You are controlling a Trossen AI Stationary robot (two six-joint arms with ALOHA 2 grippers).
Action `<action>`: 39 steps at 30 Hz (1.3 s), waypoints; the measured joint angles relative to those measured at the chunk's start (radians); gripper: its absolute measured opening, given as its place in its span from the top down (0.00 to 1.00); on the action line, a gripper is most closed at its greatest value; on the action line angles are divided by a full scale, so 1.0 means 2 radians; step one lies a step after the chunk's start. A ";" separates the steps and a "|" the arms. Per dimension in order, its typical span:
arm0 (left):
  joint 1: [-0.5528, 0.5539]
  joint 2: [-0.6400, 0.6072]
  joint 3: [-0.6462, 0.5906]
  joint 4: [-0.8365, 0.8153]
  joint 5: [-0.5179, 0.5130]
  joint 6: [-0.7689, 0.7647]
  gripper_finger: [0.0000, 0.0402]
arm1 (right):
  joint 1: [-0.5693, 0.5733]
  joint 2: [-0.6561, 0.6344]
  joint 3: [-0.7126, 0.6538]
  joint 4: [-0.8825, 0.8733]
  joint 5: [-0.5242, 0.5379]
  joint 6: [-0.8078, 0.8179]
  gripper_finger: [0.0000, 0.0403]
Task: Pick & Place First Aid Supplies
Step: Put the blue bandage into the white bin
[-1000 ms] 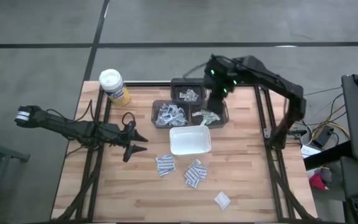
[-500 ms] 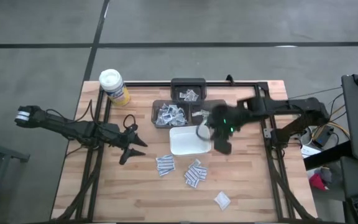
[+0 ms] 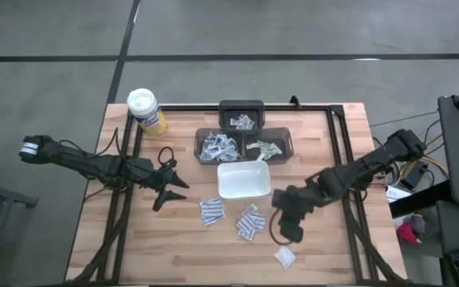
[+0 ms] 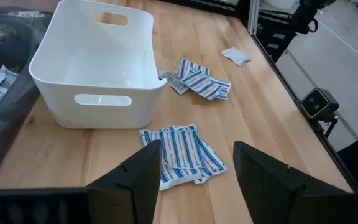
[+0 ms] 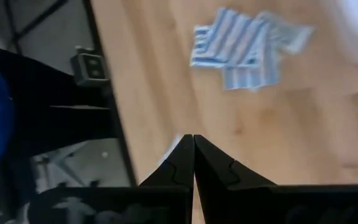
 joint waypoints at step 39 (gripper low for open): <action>0.000 0.001 0.000 -0.002 0.000 0.010 0.51 | 0.127 0.136 -0.073 0.135 -0.035 0.286 0.98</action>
